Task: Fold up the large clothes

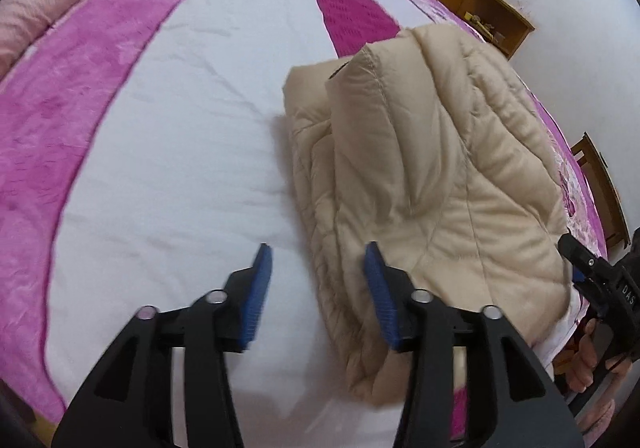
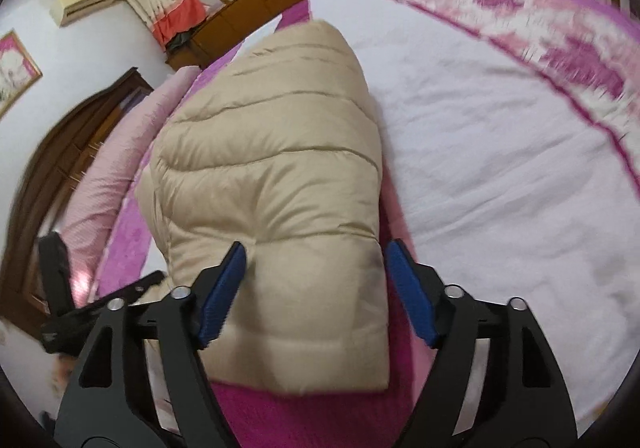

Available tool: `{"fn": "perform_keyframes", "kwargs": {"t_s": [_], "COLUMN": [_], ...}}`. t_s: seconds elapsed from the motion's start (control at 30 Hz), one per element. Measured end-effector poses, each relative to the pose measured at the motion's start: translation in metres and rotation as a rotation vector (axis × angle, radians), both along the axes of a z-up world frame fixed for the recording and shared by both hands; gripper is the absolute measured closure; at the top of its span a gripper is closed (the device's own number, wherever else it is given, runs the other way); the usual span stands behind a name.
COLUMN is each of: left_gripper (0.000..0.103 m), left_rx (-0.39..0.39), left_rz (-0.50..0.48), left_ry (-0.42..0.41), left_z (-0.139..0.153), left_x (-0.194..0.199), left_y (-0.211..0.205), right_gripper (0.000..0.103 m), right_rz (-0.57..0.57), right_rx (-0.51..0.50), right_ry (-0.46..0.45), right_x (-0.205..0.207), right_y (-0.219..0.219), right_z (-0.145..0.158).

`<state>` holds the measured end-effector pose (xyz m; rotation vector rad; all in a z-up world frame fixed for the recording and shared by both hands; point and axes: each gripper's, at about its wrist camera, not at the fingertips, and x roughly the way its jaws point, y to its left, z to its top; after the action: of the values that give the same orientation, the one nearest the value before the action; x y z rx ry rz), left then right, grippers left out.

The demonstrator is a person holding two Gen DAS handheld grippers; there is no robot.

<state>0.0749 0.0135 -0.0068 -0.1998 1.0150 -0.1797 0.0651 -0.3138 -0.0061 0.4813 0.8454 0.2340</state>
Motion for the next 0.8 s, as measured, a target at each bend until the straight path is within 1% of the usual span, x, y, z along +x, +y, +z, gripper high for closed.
{"fn": "perform_keyframes", "kwargs": {"t_s": [0.03, 0.07, 0.1, 0.13, 0.2, 0.23, 0.37, 0.47, 0.53, 0.6, 0.7, 0.8], "left_gripper": [0.041, 0.038, 0.033, 0.028, 0.022, 0.020, 0.017, 0.016, 0.015, 0.015, 0.015, 0.015], "left_rx": [-0.002, -0.003, -0.004, 0.000, 0.016, 0.031, 0.055, 0.073, 0.080, 0.090, 0.117, 0.130], "left_rz": [0.005, 0.009, 0.011, 0.010, 0.006, 0.001, -0.014, 0.014, 0.026, 0.024, 0.022, 0.014], "left_ry": [-0.010, -0.025, -0.040, -0.052, -0.062, -0.064, -0.063, -0.058, -0.038, -0.031, -0.042, -0.028], "left_z": [0.004, 0.010, 0.015, 0.018, 0.022, 0.024, 0.024, 0.024, 0.021, 0.019, 0.015, 0.009], "left_x": [-0.006, -0.013, -0.021, -0.029, -0.041, -0.048, -0.065, -0.079, -0.083, -0.089, -0.100, -0.109], "left_y": [0.001, 0.002, 0.002, 0.000, -0.006, -0.010, -0.017, -0.023, -0.027, -0.033, -0.041, -0.048], "right_gripper": [0.021, 0.017, 0.012, 0.009, 0.005, 0.005, 0.005, 0.005, 0.005, 0.005, 0.005, 0.005], "right_rz": [-0.004, -0.005, -0.008, -0.014, -0.027, -0.032, -0.029, -0.027, -0.029, -0.024, -0.020, -0.022], "right_rx": [-0.039, -0.058, -0.075, -0.096, -0.117, -0.128, -0.167, -0.165, -0.166, -0.179, -0.203, -0.231], "right_ry": [-0.015, -0.027, -0.033, -0.039, -0.046, -0.046, -0.043, -0.042, -0.037, -0.033, -0.038, -0.042], "right_x": [-0.008, -0.014, -0.018, -0.026, -0.039, -0.046, -0.069, -0.084, -0.094, -0.101, -0.109, -0.118], "right_y": [0.002, 0.004, 0.006, 0.007, 0.006, 0.008, 0.014, 0.014, 0.015, 0.017, 0.021, 0.027], "right_z": [0.007, 0.010, 0.012, 0.015, 0.016, 0.018, 0.020, 0.022, 0.021, 0.021, 0.019, 0.015]}}
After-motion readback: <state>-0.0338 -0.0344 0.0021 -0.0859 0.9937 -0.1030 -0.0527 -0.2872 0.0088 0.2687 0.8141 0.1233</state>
